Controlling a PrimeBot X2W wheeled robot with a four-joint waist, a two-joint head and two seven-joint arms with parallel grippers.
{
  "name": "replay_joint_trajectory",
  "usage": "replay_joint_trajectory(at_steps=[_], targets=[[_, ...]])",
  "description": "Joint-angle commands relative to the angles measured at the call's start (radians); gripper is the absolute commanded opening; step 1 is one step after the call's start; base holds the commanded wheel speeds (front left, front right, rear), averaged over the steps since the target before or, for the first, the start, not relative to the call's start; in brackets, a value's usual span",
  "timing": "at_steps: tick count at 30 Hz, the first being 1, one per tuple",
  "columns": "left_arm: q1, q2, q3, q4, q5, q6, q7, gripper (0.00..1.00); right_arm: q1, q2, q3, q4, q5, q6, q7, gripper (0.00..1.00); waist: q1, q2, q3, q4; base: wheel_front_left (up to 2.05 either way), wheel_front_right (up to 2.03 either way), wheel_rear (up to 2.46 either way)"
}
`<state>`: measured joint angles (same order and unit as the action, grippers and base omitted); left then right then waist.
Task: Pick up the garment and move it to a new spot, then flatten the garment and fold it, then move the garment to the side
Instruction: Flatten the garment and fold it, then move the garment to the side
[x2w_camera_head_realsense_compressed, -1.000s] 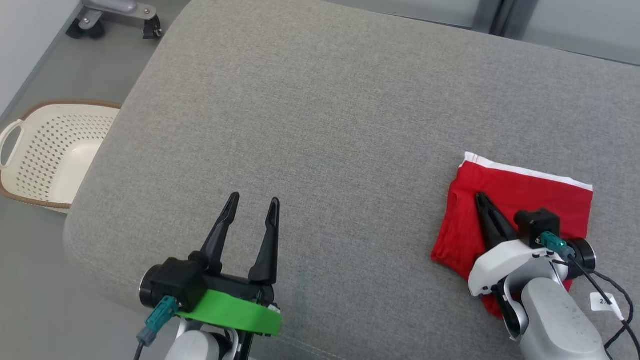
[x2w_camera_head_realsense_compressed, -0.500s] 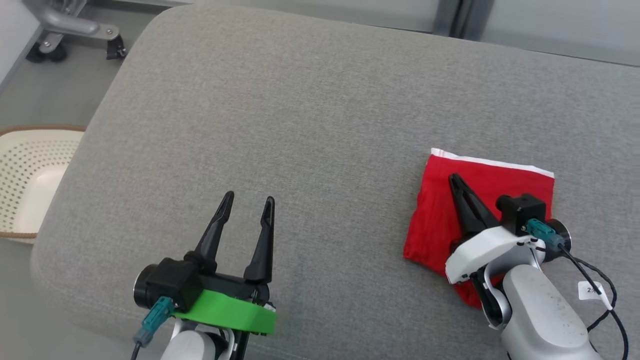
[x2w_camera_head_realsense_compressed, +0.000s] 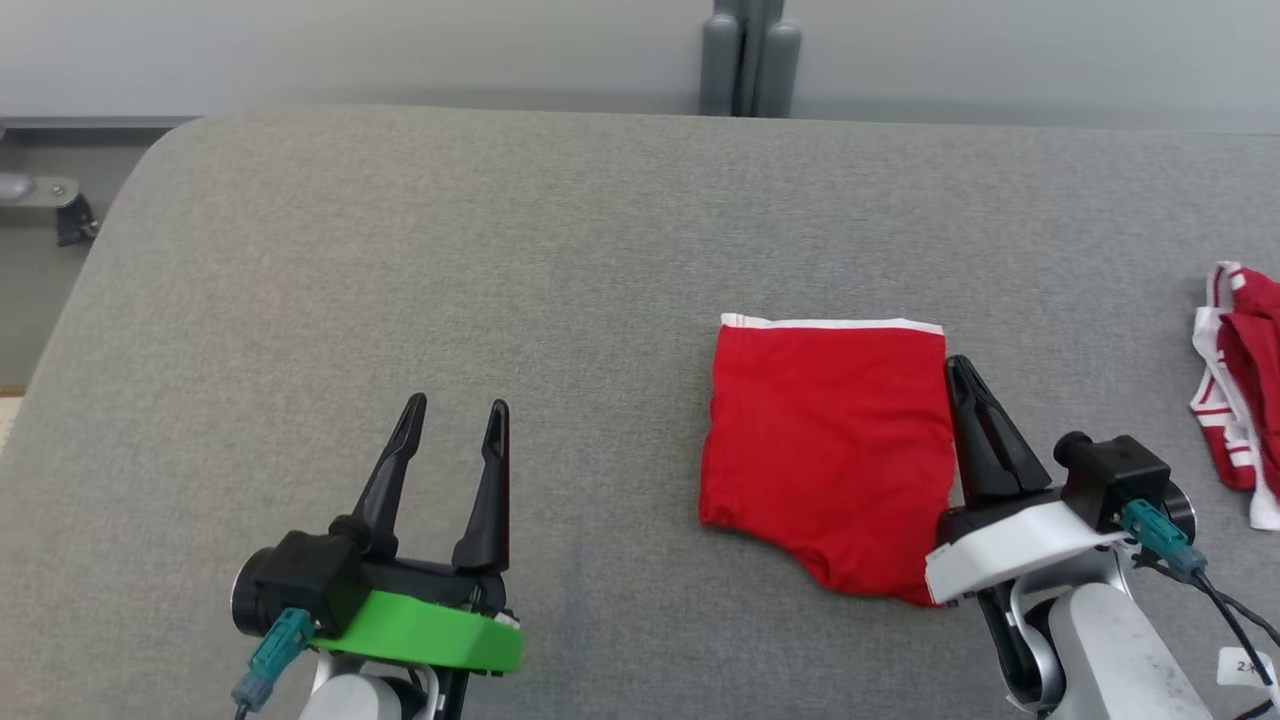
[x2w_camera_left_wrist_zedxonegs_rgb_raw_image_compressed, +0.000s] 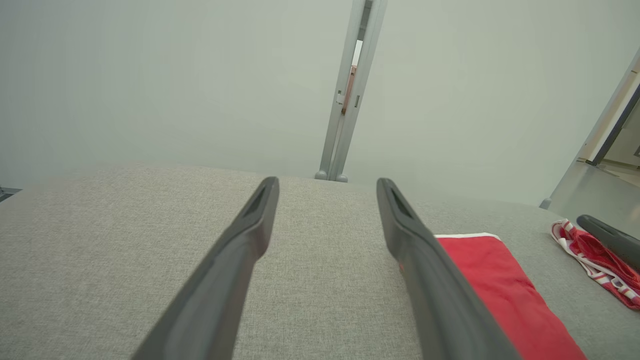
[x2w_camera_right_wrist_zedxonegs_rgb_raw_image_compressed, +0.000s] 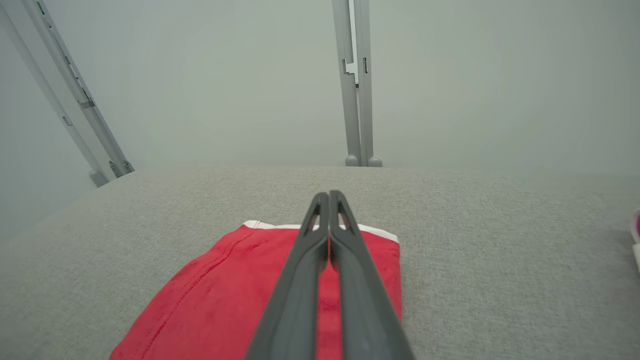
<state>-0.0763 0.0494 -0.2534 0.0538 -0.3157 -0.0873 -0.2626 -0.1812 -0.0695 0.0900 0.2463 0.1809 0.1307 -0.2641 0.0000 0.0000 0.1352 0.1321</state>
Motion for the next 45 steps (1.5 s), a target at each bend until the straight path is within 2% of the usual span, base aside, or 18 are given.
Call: replay_joint_trajectory(at_steps=[1,7,8,9,16,24,31,40,45], targets=[[0.013,0.003,0.009,-0.003,0.004,-0.001,-0.003,1.00,0.025,0.001,-0.010,-0.021,-0.012,0.000,0.000,0.00,0.0000,0.0000,-0.033,-0.068,0.00,0.00,0.00],[0.022,0.002,0.016,0.011,0.004,-0.009,-0.003,1.00,0.088,0.010,-0.071,-0.082,-0.055,0.000,0.000,0.00,0.0000,0.0000,-0.035,-0.110,0.00,0.00,0.00],[0.022,0.003,0.014,0.013,0.004,-0.008,-0.003,1.00,0.099,0.012,-0.085,-0.089,-0.059,0.000,0.000,0.37,0.0000,0.0000,-0.035,-0.115,0.00,0.00,0.00],[0.023,0.003,0.013,0.016,0.003,-0.010,-0.003,1.00,0.106,0.012,-0.098,-0.095,-0.059,0.000,0.000,1.00,0.0000,0.0000,-0.036,-0.118,0.00,0.00,0.00],[0.029,0.003,0.004,0.030,0.002,-0.016,-0.003,1.00,0.138,0.018,-0.116,-0.114,-0.031,0.000,0.000,1.00,0.0000,0.0000,-0.039,-0.134,0.00,0.00,0.00],[0.030,0.003,-0.006,0.028,0.003,-0.021,-0.003,1.00,0.131,0.018,-0.109,-0.087,-0.022,0.000,0.000,1.00,0.0000,0.0000,-0.037,-0.120,0.00,0.00,0.00],[0.002,0.003,-0.015,0.028,0.006,-0.026,-0.003,1.00,0.084,0.018,-0.084,0.032,-0.009,0.000,0.000,1.00,0.0000,0.0000,0.013,-0.080,0.00,0.00,0.00],[-0.033,0.003,-0.035,0.036,0.006,-0.030,-0.003,1.00,-0.024,0.017,-0.032,0.269,0.046,0.000,0.001,1.00,0.0000,0.0000,0.074,-0.018,0.00,0.00,0.00],[-0.041,0.003,-0.037,0.036,0.003,-0.026,-0.003,1.00,-0.063,0.017,-0.035,0.341,0.064,-0.001,0.001,1.00,0.0000,0.0000,0.084,0.003,0.00,0.00,0.00]])
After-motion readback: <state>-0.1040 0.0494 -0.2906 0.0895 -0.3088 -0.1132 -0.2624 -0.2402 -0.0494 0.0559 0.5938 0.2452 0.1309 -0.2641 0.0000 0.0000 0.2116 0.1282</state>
